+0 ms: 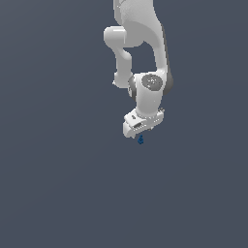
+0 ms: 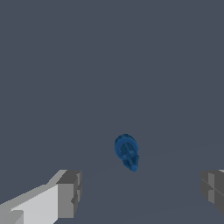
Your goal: Pick up the object and move it to a goal position.
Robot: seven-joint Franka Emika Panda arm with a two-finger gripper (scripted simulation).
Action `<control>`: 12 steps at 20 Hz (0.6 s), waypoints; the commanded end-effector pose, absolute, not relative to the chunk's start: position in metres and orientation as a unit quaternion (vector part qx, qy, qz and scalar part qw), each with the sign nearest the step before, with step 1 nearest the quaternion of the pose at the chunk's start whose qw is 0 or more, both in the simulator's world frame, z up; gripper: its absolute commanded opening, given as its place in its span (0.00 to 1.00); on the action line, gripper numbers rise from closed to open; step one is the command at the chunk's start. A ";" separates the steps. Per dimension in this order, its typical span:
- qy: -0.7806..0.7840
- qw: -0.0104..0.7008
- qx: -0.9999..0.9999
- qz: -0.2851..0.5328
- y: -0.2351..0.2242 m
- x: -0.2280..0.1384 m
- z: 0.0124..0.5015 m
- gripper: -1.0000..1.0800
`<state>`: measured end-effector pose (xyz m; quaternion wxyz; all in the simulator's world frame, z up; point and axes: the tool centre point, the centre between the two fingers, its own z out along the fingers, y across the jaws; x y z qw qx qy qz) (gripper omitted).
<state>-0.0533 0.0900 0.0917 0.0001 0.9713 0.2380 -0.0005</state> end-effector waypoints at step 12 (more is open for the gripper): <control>0.241 0.000 0.970 0.000 0.091 -0.055 0.045 0.96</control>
